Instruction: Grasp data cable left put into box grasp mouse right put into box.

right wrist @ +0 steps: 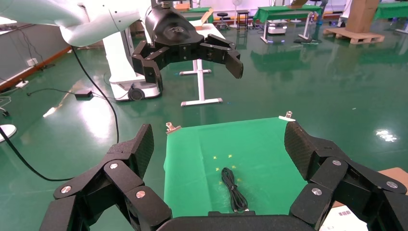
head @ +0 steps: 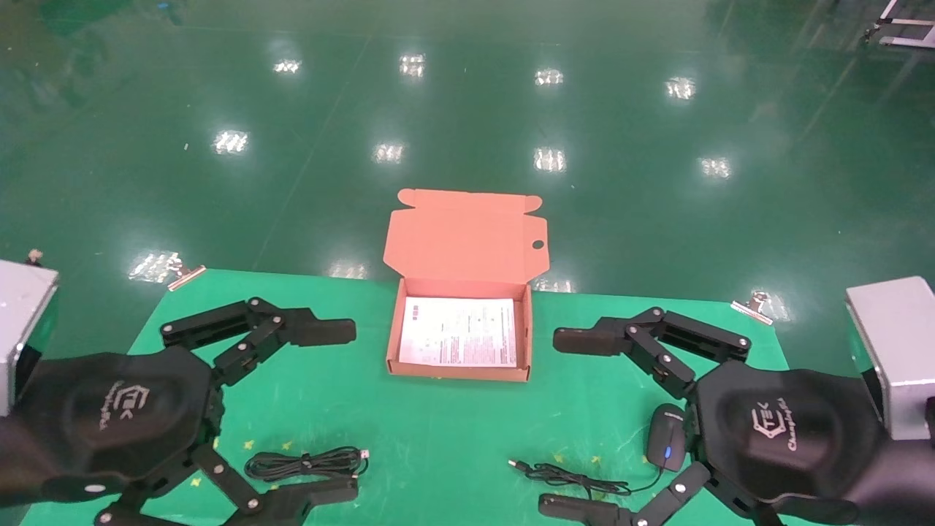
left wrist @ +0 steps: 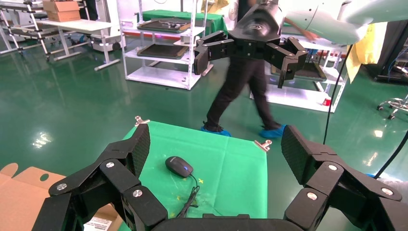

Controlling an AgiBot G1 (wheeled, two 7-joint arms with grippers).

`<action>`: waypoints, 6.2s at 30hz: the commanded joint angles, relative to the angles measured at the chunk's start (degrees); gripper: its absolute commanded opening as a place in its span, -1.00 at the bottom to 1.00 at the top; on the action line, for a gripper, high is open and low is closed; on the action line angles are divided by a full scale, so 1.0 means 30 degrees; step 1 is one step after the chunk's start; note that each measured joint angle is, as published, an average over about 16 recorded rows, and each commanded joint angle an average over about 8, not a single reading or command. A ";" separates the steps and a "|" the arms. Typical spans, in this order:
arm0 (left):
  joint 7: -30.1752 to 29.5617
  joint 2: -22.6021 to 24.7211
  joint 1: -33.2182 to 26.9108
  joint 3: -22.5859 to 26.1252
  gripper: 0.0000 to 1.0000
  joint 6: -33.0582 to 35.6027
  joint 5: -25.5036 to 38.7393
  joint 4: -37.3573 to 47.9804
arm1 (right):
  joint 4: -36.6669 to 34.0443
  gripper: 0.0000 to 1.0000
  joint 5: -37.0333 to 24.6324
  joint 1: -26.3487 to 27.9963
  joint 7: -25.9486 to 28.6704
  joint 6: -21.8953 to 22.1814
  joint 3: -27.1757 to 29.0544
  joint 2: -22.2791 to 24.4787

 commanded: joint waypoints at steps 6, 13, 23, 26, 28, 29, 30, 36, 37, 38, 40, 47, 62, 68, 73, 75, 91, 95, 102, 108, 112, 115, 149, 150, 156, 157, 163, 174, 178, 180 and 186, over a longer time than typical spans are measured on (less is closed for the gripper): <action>0.0000 0.0000 0.0000 0.0000 1.00 0.0000 0.0000 0.0000 | 0.0000 1.00 0.0000 0.0000 0.0000 0.0000 0.0000 0.0000; 0.0000 0.0000 0.0000 0.0000 1.00 0.0000 0.0000 0.0000 | 0.0000 1.00 0.0000 0.0000 0.0000 0.0000 0.0000 0.0000; 0.0000 0.0000 0.0000 0.0000 1.00 0.0000 0.0000 0.0000 | 0.0000 1.00 0.0000 0.0000 0.0000 0.0000 0.0000 0.0000; 0.0000 0.0000 0.0000 0.0000 1.00 0.0000 0.0000 0.0000 | 0.0000 1.00 0.0000 0.0000 0.0000 0.0000 0.0000 0.0000; 0.0000 0.0000 0.0000 0.0000 1.00 0.0000 0.0000 0.0000 | 0.0000 1.00 0.0000 0.0000 0.0000 0.0000 0.0000 0.0000; 0.0000 0.0000 0.0000 0.0000 1.00 0.0000 0.0000 0.0000 | 0.0000 1.00 0.0000 0.0000 0.0000 0.0000 0.0000 0.0000; 0.0000 0.0000 0.0000 0.0000 1.00 0.0000 0.0000 0.0000 | 0.0000 1.00 0.0000 0.0000 0.0000 0.0000 0.0000 0.0000; 0.0000 0.0000 0.0000 0.0000 1.00 0.0000 0.0000 0.0000 | 0.0000 1.00 0.0000 0.0000 0.0000 0.0000 0.0000 0.0000; 0.0000 0.0000 0.0000 0.0000 1.00 0.0000 0.0000 0.0000 | 0.0000 1.00 0.0000 0.0000 0.0000 0.0000 0.0000 0.0000; 0.0000 0.0000 0.0000 0.0000 1.00 0.0000 0.0000 0.0000 | 0.0000 1.00 0.0000 0.0000 0.0000 0.0000 0.0000 0.0000; 0.0000 0.0000 0.0000 0.0000 1.00 0.0000 0.0000 0.0000 | 0.0000 1.00 0.0000 0.0000 0.0000 0.0000 0.0000 0.0000; -0.0012 0.0026 -0.0024 0.0033 1.00 -0.0029 0.0057 0.0010 | -0.0001 1.00 0.0006 -0.0005 -0.0002 -0.0006 0.0008 0.0001; -0.1348 0.1074 -0.3315 0.3718 1.00 0.0545 0.7899 -0.0357 | -0.0235 1.00 -0.5453 0.2372 -0.0525 -0.1305 -0.2094 0.0957; -0.1287 0.3124 -0.5594 0.6408 1.00 0.0732 1.3792 0.0923 | -0.0864 1.00 -1.0487 0.5395 -0.1009 -0.1793 -0.5470 0.0156; -0.1137 0.5081 -0.6305 0.8277 1.00 0.0069 1.7673 0.2231 | -0.2441 1.00 -1.2980 0.7292 -0.2260 -0.1783 -0.8039 -0.0845; -0.1077 0.5721 -0.6353 0.8852 1.00 -0.0354 1.8929 0.2662 | -0.3097 1.00 -1.3744 0.7792 -0.2913 -0.1747 -0.8939 -0.1232; -0.2180 0.9039 -0.6609 1.0795 1.00 -0.3727 2.4368 0.6845 | -0.8181 1.00 -1.9232 0.9074 -0.6853 0.0830 -1.2749 -0.4861; -0.2283 0.9471 -0.6933 1.0773 1.00 -0.3874 2.4451 0.8585 | -0.9477 1.00 -1.9675 0.8824 -0.7552 0.2046 -1.2888 -0.5836; -0.1765 0.9947 -0.7199 1.0621 1.00 -0.4289 2.4206 1.1339 | -1.1902 1.00 -1.9958 0.8496 -0.8906 0.3576 -1.3039 -0.7553; -0.0884 1.0357 -0.7379 1.0568 1.00 -0.4915 2.4145 1.3305 | -1.4192 1.00 -2.0376 0.8408 -0.9815 0.4798 -1.3258 -0.9043; -0.0332 1.0639 -0.7491 1.0495 1.00 -0.5353 2.4050 1.4434 | -1.5641 1.00 -2.0556 0.8457 -1.0230 0.5556 -1.3324 -0.9952; 0.0036 1.0811 -0.7577 1.0437 0.97 -0.5612 2.3965 1.5136 | -1.6646 1.00 -2.0616 0.8522 -1.0494 0.6039 -1.3335 -1.0554; 0.0481 1.0994 -0.7733 1.0416 -1.00 -0.5874 2.3936 1.5912 | -1.7899 -1.00 -2.0700 0.8577 -1.0851 0.6718 -1.3356 -1.1305; 0.0480 1.0993 -0.7733 1.0416 -1.00 -0.5873 2.3936 1.5907 | -1.7892 -1.00 -2.0699 0.8577 -1.0850 0.6714 -1.3356 -1.1301; 0.0474 1.0987 -0.7728 1.0416 -1.00 -0.5870 2.3936 1.5885 | -1.7861 -1.00 -2.0696 0.8577 -1.0845 0.6688 -1.3357 -1.1282; 0.0474 1.0987 -0.7727 1.0416 -1.00 -0.5869 2.3936 1.5882 | -1.7858 -1.00 -2.0696 0.8577 -1.0844 0.6684 -1.3357 -1.1280; 0.0468 1.0982 -0.7721 1.0416 -1.00 -0.5862 2.3936 1.5872 | -1.7839 -1.00 -2.0696 0.8577 -1.0838 0.6670 -1.3356 -1.1272; 0.0661 1.0779 -0.7833 1.0281 -1.00 -0.5771 2.3733 1.5587 | -1.7683 -1.00 -2.0462 0.8931 -1.0796 0.6768 -1.3122 -1.0903; 0.1049 0.9968 -0.8254 0.9860 -1.00 -0.5544 2.3205 1.4401 | -1.7025 -1.00 -2.0028 0.9764 -1.0718 0.6951 -1.2635 -0.9985; 0.1130 0.9387 -0.8533 0.9647 -1.00 -0.5485 2.3052 1.3245 | -1.6361 -1.00 -1.9901 1.0320 -1.0697 0.7039 -1.2414 -0.9433; -0.0183 0.8067 -0.8868 0.9531 -1.00 -0.6090 2.4033 0.8371 | -1.3497 -1.00 -2.0136 1.1876 -1.0340 0.7390 -1.2108 -0.8413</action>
